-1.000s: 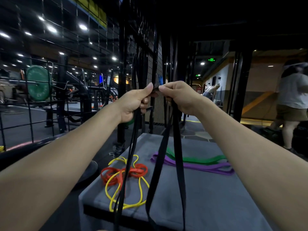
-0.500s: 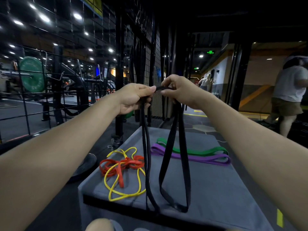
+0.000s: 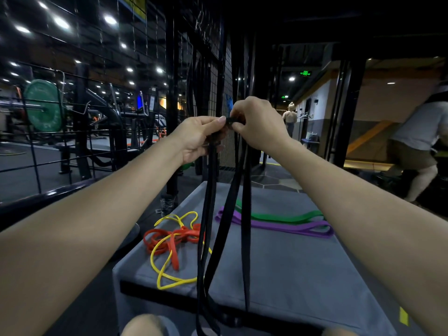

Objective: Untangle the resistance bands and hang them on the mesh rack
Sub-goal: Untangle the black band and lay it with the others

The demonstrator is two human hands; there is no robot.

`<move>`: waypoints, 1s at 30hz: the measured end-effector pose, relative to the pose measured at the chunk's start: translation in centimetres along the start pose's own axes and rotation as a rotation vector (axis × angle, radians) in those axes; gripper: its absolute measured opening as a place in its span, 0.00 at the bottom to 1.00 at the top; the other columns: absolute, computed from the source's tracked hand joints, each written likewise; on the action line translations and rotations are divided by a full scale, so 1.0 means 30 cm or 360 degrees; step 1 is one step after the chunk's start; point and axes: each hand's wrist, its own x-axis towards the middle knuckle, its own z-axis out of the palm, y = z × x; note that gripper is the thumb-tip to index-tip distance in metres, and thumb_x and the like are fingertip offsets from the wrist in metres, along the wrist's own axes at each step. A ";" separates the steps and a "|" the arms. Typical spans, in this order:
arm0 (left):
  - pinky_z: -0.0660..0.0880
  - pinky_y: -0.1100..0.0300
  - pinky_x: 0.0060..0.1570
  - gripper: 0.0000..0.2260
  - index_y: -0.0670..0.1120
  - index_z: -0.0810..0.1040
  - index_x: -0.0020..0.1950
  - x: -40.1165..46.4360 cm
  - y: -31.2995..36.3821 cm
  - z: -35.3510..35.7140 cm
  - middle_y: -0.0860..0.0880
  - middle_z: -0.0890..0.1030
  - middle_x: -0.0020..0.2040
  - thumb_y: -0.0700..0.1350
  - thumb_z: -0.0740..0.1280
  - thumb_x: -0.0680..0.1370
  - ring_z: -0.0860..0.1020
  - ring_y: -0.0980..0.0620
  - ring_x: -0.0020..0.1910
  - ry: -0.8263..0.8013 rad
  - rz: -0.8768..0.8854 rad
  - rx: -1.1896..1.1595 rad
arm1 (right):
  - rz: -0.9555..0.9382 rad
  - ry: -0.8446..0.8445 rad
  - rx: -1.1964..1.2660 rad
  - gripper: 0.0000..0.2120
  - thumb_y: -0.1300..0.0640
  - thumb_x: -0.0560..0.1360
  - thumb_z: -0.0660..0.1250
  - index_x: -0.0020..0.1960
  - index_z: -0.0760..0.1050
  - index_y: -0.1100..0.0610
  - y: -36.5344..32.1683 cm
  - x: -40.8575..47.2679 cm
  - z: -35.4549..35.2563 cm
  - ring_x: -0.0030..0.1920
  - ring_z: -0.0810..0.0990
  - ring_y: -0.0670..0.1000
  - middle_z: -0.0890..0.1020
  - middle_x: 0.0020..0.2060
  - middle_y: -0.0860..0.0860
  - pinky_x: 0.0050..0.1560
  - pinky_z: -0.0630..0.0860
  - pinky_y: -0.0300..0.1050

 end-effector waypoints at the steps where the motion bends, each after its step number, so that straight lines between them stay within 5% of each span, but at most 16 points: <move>1: 0.78 0.55 0.46 0.07 0.43 0.78 0.51 -0.001 -0.002 0.000 0.48 0.77 0.44 0.45 0.65 0.77 0.76 0.54 0.43 0.0000 0.0002 0.0002 | 0.0002 0.0015 -0.0020 0.06 0.57 0.74 0.67 0.49 0.79 0.56 -0.004 0.003 0.001 0.45 0.79 0.52 0.79 0.48 0.52 0.38 0.74 0.44; 9: 0.73 0.61 0.47 0.07 0.46 0.75 0.53 -0.011 -0.024 0.012 0.51 0.78 0.44 0.39 0.66 0.76 0.76 0.56 0.43 -0.0127 0.0041 0.0099 | 0.0234 0.0156 0.0033 0.06 0.59 0.73 0.64 0.46 0.80 0.54 -0.005 -0.001 0.012 0.43 0.79 0.53 0.81 0.44 0.50 0.37 0.75 0.46; 15: 0.76 0.67 0.36 0.05 0.48 0.77 0.49 -0.004 -0.072 0.049 0.53 0.78 0.40 0.39 0.64 0.77 0.78 0.60 0.37 -0.0083 0.0050 0.0108 | 0.0481 0.0260 0.0126 0.06 0.57 0.74 0.65 0.48 0.80 0.52 0.014 -0.007 -0.001 0.45 0.80 0.52 0.83 0.45 0.49 0.38 0.69 0.42; 20: 0.73 0.69 0.40 0.04 0.47 0.76 0.51 0.014 -0.080 0.091 0.52 0.79 0.43 0.41 0.64 0.78 0.77 0.58 0.42 -0.0090 0.0109 0.0146 | 0.0529 0.0279 0.0145 0.07 0.58 0.74 0.64 0.49 0.79 0.53 0.015 -0.005 -0.010 0.46 0.79 0.52 0.82 0.46 0.50 0.39 0.72 0.44; 25: 0.74 0.61 0.51 0.15 0.45 0.69 0.57 0.012 -0.119 0.157 0.51 0.77 0.46 0.37 0.69 0.74 0.76 0.55 0.46 -0.0106 0.0164 0.0234 | 0.0604 0.0245 0.0292 0.05 0.59 0.74 0.64 0.47 0.79 0.55 0.028 -0.005 -0.004 0.43 0.79 0.51 0.81 0.43 0.50 0.38 0.72 0.43; 30: 0.75 0.59 0.51 0.17 0.46 0.69 0.55 0.031 -0.178 0.199 0.50 0.78 0.43 0.35 0.71 0.72 0.77 0.53 0.44 -0.0033 0.0061 0.0277 | 0.0773 0.0289 0.0521 0.03 0.61 0.73 0.64 0.43 0.77 0.57 0.070 -0.004 0.002 0.41 0.79 0.53 0.80 0.39 0.52 0.44 0.80 0.54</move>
